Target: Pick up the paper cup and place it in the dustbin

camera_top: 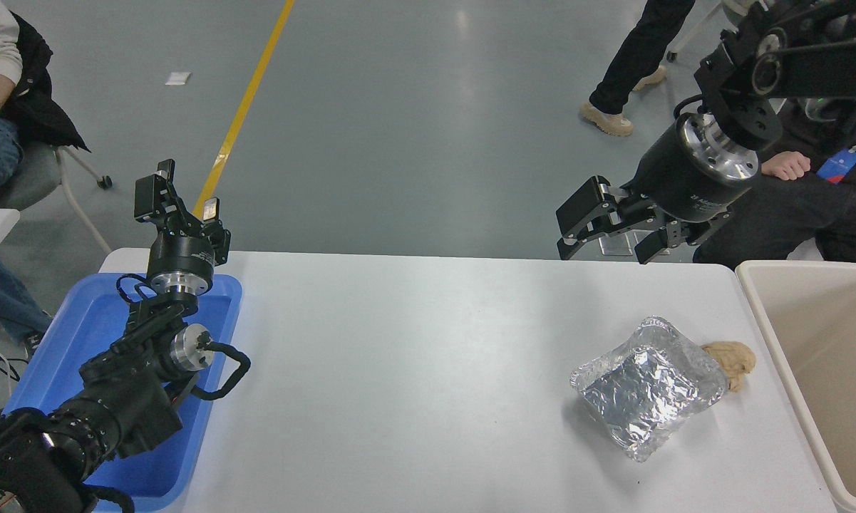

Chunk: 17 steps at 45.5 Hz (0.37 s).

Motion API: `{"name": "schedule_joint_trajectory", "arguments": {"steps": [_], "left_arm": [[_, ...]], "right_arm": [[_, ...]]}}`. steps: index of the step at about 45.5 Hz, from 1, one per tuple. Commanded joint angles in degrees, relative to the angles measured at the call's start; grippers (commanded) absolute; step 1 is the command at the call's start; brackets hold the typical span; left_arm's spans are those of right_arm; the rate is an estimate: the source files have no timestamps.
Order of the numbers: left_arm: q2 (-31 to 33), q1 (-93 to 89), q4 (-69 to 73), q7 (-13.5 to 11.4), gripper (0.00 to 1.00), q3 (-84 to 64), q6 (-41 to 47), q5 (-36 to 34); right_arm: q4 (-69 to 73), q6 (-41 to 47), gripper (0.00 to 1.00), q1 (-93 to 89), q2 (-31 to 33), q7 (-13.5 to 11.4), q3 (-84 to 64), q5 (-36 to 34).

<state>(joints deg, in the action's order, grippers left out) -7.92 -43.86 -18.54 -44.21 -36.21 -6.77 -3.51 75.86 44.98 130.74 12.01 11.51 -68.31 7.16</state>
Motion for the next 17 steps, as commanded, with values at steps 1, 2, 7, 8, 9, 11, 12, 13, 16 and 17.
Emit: {"name": "schedule_joint_trajectory", "arguments": {"steps": [1, 2, 7, 8, 9, 11, 12, 13, 16, 17], "left_arm": [[0.01, 0.0, 0.0, 0.0, 1.0, 0.0, 0.0, 0.0], [0.01, 0.0, 0.0, 0.0, 1.0, 0.0, 0.0, 0.0], [0.01, 0.0, 0.0, 0.0, 1.0, 0.0, 0.0, 0.0], [0.01, 0.0, 0.0, 0.0, 1.0, 0.0, 0.0, 0.0], [0.01, 0.0, 0.0, 0.0, 1.0, 0.0, 0.0, 0.0], [0.01, 0.0, 0.0, 0.0, 1.0, -0.09, 0.0, 0.0], [0.01, 0.0, 0.0, 0.0, 1.0, -0.09, 0.0, 0.0], [0.01, 0.0, 0.0, 0.0, 1.0, -0.09, 0.0, 0.0], [0.01, 0.0, 0.0, 0.0, 1.0, 0.0, 0.0, 0.0], [0.01, 0.0, 0.0, 0.0, 1.0, -0.09, 0.0, 0.0]], "right_arm": [[-2.12, 0.02, 1.0, -0.66, -2.43, 0.1, 0.63, -0.48], [-2.12, 0.02, 1.0, -0.66, -2.52, 0.1, 0.63, -0.48], [-2.21, 0.02, 1.0, -0.92, -2.96, 0.1, 0.63, -0.13], [-2.21, 0.02, 1.0, -1.01, -2.96, 0.1, 0.63, -0.13], [-2.21, 0.02, 1.0, -1.01, -2.96, 0.1, 0.63, 0.04], [-2.21, 0.02, 1.0, -1.1, -2.87, 0.1, 0.46, 0.22], [-2.21, 0.02, 1.0, -1.19, -2.87, 0.1, 0.37, 0.22], [-2.21, 0.02, 1.0, -1.28, -2.87, 0.1, 0.37, 0.31], [-2.21, 0.02, 1.0, -1.45, -2.87, 0.1, 0.11, 0.39], [-2.21, 0.02, 1.0, -1.45, -2.87, 0.1, 0.02, 0.39]]}}
